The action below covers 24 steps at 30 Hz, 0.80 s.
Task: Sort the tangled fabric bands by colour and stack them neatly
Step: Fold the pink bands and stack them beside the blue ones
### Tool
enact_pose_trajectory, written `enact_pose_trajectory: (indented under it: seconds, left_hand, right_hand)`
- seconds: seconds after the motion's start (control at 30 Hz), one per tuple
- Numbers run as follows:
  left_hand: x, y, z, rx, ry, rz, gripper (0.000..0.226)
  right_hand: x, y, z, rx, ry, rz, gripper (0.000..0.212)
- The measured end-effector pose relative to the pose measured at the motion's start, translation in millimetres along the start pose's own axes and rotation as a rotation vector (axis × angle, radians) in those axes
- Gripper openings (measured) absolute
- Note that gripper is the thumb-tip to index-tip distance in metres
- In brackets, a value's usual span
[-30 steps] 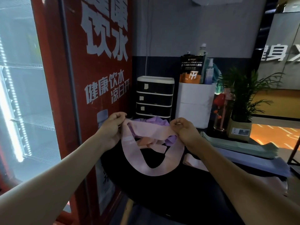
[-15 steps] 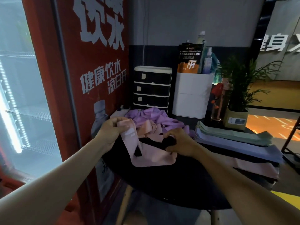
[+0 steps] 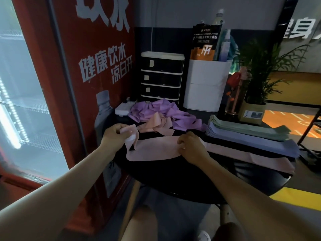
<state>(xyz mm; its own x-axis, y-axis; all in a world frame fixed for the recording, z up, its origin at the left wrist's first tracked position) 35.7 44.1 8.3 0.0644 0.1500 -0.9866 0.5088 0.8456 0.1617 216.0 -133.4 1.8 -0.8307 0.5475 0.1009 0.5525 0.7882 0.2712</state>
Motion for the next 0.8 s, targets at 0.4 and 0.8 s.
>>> enact_pose_trajectory:
  seconds: [0.4, 0.8]
  left_hand:
    - [-17, 0, 5, 0.046, 0.137, 0.176, 0.02]
    - [-16, -14, 43, 0.114, 0.209, 0.158, 0.005]
  right_hand:
    - [-18, 4, -11, -0.069, 0.495, 0.302, 0.03]
    - [-11, -15, 1, 0.036, 0.482, 0.181, 0.016]
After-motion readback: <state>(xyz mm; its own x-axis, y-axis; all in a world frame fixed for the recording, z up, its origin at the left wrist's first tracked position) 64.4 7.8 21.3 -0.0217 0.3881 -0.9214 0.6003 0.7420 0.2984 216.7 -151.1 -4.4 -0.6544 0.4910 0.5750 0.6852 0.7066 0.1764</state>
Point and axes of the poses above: each hand's wrist, its own y-axis towards the middle knuckle, its own z-axis out of the palm, x = y × z, the point moved 8 cm from there along y, towards the middle knuckle, and after that the axes turned 11 degrees about -y, right-handed, at the moved point
